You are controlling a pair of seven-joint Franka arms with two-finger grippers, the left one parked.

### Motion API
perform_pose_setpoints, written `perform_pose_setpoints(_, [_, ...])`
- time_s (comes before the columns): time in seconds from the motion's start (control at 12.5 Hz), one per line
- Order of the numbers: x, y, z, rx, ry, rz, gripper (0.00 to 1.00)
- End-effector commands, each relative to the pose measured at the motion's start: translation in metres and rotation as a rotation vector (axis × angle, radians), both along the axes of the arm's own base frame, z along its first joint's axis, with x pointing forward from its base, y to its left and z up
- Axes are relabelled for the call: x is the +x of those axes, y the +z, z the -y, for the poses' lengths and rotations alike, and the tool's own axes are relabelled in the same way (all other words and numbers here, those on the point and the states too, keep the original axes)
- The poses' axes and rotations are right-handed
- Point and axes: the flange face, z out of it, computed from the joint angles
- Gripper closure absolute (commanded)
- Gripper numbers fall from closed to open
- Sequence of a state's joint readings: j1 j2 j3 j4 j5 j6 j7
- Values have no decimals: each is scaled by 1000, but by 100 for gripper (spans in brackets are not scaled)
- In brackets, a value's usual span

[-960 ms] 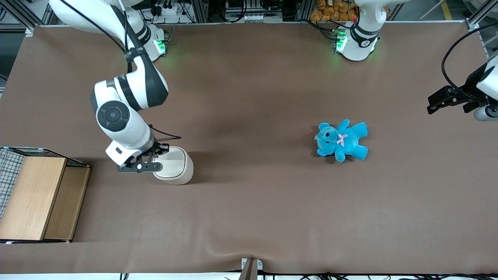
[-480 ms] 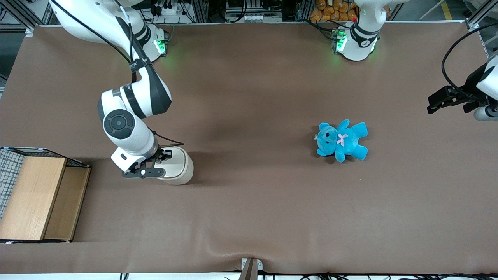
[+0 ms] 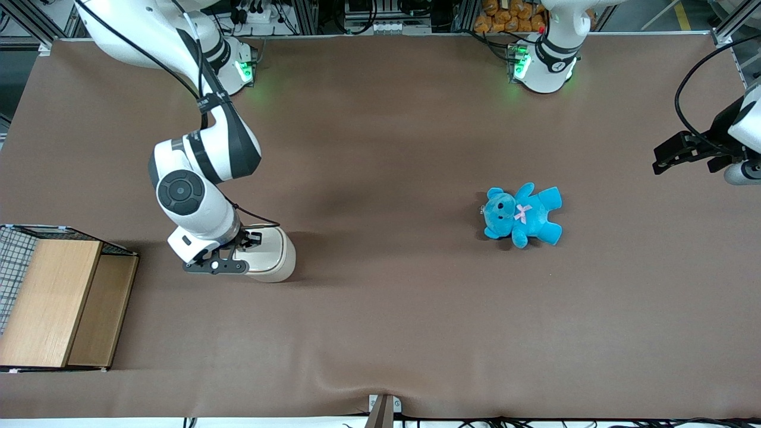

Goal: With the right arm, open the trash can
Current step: 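Lower the right gripper onto the lid edge and catch its rim, then lift the lid rim upward with the right gripper, swinging it open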

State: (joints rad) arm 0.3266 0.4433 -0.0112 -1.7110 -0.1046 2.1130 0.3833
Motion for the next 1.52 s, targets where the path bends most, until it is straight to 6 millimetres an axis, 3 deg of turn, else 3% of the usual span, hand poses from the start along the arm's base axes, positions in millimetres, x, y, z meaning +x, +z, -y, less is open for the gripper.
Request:
perform_pose_setpoints(0.0, [7,-3,6,-4,-22,9,100])
perform_pose_setpoints(1.04, [7,-34,9,-12,-33,-22,100])
perform_pose_setpoints(1.12, [6,-33,10,-13,-34,-26,100])
perform_pose_setpoints(1.28, [7,-4,12,-11,-35,-22,98])
perform_pose_setpoints(1.36, [13,16,8,-4,-33,-7,79])
perform_pose_setpoints(1.44, [13,25,3,-4,-37,-11,1])
